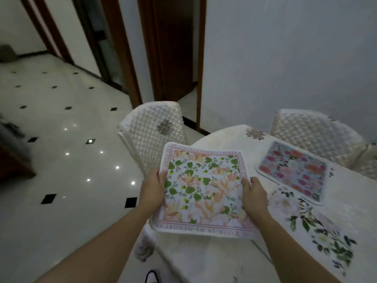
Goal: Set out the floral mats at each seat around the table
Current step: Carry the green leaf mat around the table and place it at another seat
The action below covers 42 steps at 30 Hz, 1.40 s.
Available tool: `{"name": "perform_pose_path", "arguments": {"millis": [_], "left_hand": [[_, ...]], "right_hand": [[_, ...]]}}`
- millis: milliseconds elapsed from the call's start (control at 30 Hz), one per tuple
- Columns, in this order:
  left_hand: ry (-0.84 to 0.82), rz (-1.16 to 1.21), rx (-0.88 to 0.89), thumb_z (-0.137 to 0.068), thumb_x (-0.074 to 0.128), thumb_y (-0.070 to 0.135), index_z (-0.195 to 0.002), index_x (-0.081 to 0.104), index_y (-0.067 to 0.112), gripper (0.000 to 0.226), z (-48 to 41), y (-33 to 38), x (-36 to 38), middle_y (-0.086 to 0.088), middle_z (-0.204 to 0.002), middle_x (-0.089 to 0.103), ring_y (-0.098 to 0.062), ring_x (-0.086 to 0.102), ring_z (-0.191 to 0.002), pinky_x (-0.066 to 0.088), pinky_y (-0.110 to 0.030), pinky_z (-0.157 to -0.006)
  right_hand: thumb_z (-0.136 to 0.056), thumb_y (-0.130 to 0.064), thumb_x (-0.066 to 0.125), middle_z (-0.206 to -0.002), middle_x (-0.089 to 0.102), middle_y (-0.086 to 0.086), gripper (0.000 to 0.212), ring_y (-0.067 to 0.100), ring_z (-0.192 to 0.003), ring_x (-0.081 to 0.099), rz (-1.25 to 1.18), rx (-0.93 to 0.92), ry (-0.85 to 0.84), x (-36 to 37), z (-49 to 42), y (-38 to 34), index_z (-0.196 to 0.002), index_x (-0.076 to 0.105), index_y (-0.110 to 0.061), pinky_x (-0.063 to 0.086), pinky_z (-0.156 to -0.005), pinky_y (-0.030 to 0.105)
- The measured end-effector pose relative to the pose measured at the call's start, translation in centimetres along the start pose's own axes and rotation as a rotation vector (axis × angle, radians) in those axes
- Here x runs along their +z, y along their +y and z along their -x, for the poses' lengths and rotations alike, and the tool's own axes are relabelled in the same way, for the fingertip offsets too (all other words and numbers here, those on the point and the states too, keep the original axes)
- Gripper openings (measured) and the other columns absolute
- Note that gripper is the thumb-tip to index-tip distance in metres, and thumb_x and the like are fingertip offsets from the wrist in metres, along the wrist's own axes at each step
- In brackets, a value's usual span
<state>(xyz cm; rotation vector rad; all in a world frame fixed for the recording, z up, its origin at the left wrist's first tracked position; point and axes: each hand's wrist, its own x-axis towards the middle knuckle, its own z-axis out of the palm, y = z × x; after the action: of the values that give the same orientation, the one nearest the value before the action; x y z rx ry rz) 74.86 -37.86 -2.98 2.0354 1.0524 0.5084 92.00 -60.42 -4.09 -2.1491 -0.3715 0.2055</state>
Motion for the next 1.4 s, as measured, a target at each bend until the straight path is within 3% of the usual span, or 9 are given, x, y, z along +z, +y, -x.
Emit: {"name": "perform_pose_path", "arguments": {"millis": [100,200,433,533,667,867,1000,1267,1400], "left_hand": [[0.100,-0.003,-0.092,-0.101,0.040,0.041,-0.086,0.051,0.014,0.032,-0.2,-4.0,-4.9,-0.003,-0.078,0.063,-0.018,0.063,-0.071,0.050,-0.035,-0.058],[0.170,-0.006,-0.175,-0.101,0.040,0.042,-0.085,0.049,0.013,0.035,-0.5,-7.6,-9.1,-0.004,-0.076,0.064,-0.019,0.064,-0.068,0.054,-0.039,-0.058],[0.262,0.027,-0.240,-0.101,0.041,0.040,-0.084,0.048,0.013,0.033,-5.4,-15.1,-17.3,-0.004,-0.075,0.064,-0.019,0.066,-0.067,0.056,-0.040,-0.056],[0.267,0.032,-0.246,-0.101,0.041,0.039,-0.086,0.049,0.010,0.035,-8.7,-17.8,-20.3,-0.006,-0.076,0.063,-0.022,0.065,-0.068,0.055,-0.041,-0.058],[0.250,0.048,-0.250,-0.101,0.041,0.041,-0.085,0.049,0.010,0.035,-14.6,-21.8,-25.3,-0.007,-0.076,0.064,-0.023,0.065,-0.068,0.055,-0.042,-0.058],[0.251,0.034,-0.200,-0.102,0.042,0.036,-0.085,0.049,0.008,0.034,-23.0,-25.2,-32.4,-0.004,-0.073,0.063,-0.017,0.063,-0.064,0.046,-0.029,-0.049],[0.253,0.041,-0.188,-0.102,0.043,0.037,-0.085,0.049,0.010,0.032,-27.3,-26.6,-34.8,-0.006,-0.075,0.064,-0.021,0.065,-0.068,0.052,-0.037,-0.054],[0.269,0.066,-0.203,-0.102,0.043,0.038,-0.089,0.051,0.009,0.033,-36.8,-28.9,-37.4,-0.008,-0.079,0.065,-0.026,0.066,-0.072,0.056,-0.045,-0.061],[0.271,0.048,-0.193,-0.101,0.044,0.039,-0.089,0.051,0.009,0.033,-44.0,-29.4,-38.4,-0.007,-0.079,0.065,-0.027,0.065,-0.074,0.053,-0.045,-0.063]], "right_hand": [[-0.102,-0.031,0.040,-0.074,0.058,0.002,0.027,0.018,-0.064,0.057,0.006,-0.068,-0.102,5.2,-0.2,-3.8,-0.093,0.052,-0.008,0.043,-0.052,0.031],[-0.102,-0.032,0.040,-0.078,0.059,0.003,0.028,0.024,-0.070,0.059,0.012,-0.128,-0.182,10.1,0.0,-7.5,-0.094,0.053,-0.008,0.049,-0.062,0.038],[-0.102,-0.036,0.037,-0.078,0.060,0.004,0.030,0.018,-0.068,0.060,0.049,-0.193,-0.281,21.4,-0.3,-15.4,-0.093,0.051,-0.012,0.045,-0.054,0.033],[-0.102,-0.036,0.038,-0.080,0.060,0.002,0.029,0.019,-0.071,0.061,0.039,-0.198,-0.277,25.8,-0.9,-18.5,-0.095,0.052,-0.012,0.047,-0.058,0.034],[-0.102,-0.033,0.038,-0.077,0.059,-0.001,0.026,0.014,-0.068,0.060,0.067,-0.221,-0.261,33.0,-2.0,-23.2,-0.092,0.052,-0.013,0.041,-0.051,0.027],[-0.102,-0.034,0.038,-0.077,0.062,0.003,0.030,0.019,-0.068,0.062,0.069,-0.195,-0.238,41.5,-4.3,-29.4,-0.091,0.052,-0.011,0.047,-0.057,0.034],[-0.103,-0.033,0.037,-0.077,0.059,0.001,0.028,0.018,-0.067,0.060,0.080,-0.206,-0.247,44.8,-6.2,-32.8,-0.090,0.050,-0.011,0.042,-0.051,0.031],[-0.102,-0.036,0.037,-0.080,0.062,0.003,0.029,0.016,-0.067,0.062,0.073,-0.237,-0.234,51.5,-12.4,-38.0,-0.095,0.051,-0.012,0.045,-0.050,0.032],[-0.102,-0.040,0.036,-0.083,0.064,0.001,0.028,0.016,-0.070,0.065,0.027,-0.230,-0.209,55.8,-17.1,-40.4,-0.097,0.051,-0.017,0.056,-0.057,0.038]]}}
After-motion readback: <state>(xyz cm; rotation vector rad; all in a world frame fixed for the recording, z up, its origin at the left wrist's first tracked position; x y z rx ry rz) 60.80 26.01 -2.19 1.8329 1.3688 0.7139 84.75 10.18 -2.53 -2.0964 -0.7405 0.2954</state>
